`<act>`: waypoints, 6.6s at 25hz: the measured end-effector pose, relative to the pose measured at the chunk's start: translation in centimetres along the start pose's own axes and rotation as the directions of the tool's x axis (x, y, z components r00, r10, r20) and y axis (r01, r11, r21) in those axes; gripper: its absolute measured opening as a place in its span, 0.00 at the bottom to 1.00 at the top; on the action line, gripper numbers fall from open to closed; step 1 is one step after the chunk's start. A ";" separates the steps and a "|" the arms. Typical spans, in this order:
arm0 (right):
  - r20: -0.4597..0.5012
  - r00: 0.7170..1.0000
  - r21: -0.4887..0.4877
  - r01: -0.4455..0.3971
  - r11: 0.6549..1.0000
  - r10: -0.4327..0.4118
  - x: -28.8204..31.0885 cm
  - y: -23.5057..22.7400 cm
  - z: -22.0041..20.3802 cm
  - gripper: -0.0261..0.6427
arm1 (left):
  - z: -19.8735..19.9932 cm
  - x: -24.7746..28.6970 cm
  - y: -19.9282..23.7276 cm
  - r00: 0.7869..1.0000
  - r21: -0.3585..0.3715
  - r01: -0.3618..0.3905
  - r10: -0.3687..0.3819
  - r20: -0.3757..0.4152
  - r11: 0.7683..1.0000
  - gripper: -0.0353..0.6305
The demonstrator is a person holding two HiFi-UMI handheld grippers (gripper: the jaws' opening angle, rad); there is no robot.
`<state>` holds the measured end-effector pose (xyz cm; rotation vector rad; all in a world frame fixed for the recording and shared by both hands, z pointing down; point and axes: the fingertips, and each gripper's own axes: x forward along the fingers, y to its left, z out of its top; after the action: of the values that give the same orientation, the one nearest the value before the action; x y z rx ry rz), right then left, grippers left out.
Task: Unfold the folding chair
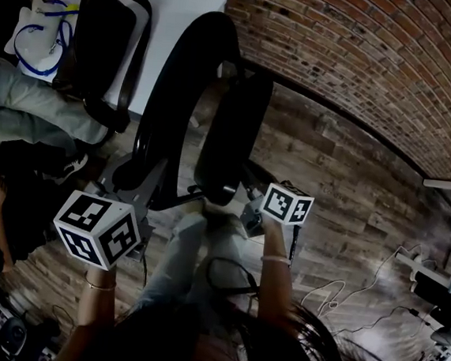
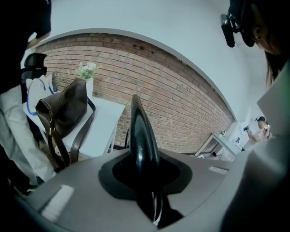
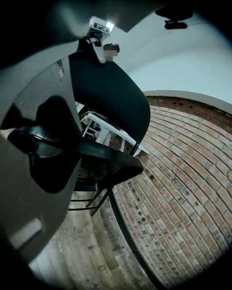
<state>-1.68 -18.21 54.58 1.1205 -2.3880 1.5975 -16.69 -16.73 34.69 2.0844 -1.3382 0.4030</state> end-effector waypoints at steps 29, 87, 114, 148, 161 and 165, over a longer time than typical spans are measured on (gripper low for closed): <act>0.065 0.990 0.003 0.127 0.992 -0.127 -5.9 -6.9 0.3 0.19 | -1.2 0.7 1.4 0.999 -0.026 0.043 -0.043 0.001 0.999 0.17; 0.172 0.985 0.216 -0.032 0.976 -0.006 -11.8 -19.5 -0.6 0.17 | -4.1 3.2 2.5 0.996 -0.120 0.085 -0.083 0.021 0.989 0.16; 0.208 0.978 0.304 -0.057 0.951 -0.008 -14.6 -26.4 -1.7 0.16 | -5.7 5.0 0.6 0.996 -0.139 0.091 -0.090 0.018 0.986 0.16; 0.157 0.971 0.373 0.112 0.921 -0.182 -16.7 -36.4 -4.4 0.03 | -9.6 8.0 -1.4 0.996 -0.154 0.070 -0.078 -0.051 0.986 0.16; 0.154 0.973 0.403 0.097 0.910 -0.171 -15.0 -38.3 -6.2 0.05 | -11.2 8.4 0.8 0.997 -0.178 0.006 -0.020 -0.080 0.984 0.17; 0.135 0.972 0.391 0.126 0.912 -0.192 -15.0 -38.4 -6.4 0.05 | -11.6 8.6 1.0 0.994 -0.167 -0.010 -0.009 -0.108 0.986 0.18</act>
<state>29.94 -12.66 81.19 1.5324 -2.0554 2.0363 -13.00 -15.62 48.59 1.8974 -1.2642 0.3847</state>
